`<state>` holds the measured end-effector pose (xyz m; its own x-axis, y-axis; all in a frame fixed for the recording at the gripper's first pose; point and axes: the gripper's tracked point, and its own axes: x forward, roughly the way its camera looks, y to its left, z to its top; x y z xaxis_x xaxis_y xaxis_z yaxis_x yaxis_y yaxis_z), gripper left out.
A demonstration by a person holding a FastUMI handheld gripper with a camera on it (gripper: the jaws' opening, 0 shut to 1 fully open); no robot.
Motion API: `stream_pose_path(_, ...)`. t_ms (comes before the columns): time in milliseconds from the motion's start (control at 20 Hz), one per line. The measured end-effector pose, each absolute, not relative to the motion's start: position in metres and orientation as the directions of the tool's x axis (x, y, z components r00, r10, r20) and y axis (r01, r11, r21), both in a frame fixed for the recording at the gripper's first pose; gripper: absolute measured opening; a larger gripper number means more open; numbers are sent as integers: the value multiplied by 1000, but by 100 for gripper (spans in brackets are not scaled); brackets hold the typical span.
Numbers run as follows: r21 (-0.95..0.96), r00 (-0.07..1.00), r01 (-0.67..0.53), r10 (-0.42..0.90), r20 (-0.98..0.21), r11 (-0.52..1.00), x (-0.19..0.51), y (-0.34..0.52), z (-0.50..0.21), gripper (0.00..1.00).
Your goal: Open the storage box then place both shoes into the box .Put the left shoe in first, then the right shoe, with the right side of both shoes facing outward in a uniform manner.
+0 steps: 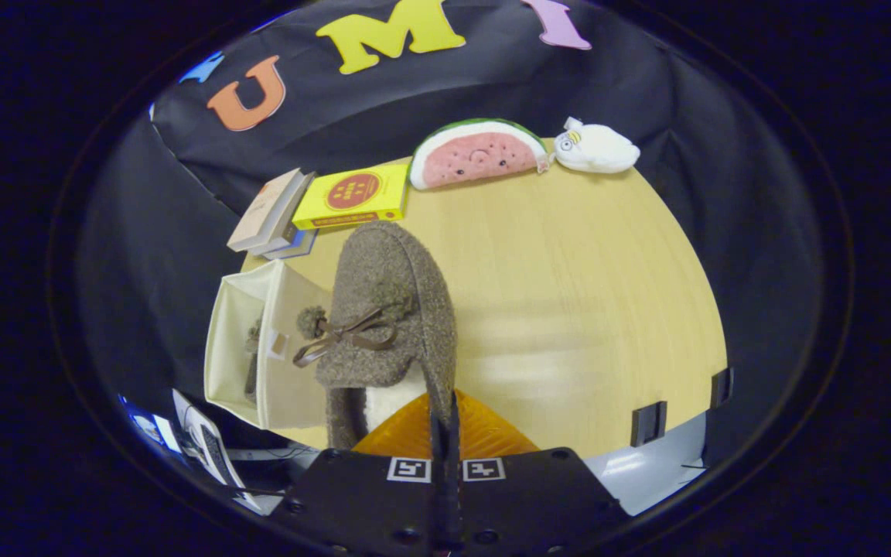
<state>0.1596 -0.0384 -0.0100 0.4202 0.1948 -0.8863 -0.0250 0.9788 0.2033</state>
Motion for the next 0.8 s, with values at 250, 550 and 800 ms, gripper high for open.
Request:
stream_pose_path(250, 237, 423, -100, 257, -869, 966, 161, 56, 16, 0)
stream_pose_path(550, 295, 377, -115, 317, -870, 948, 166, 171, 6, 0)
stream_pose_path(800, 240, 374, -74, 250, -893, 968, 180, 210, -31, 0)
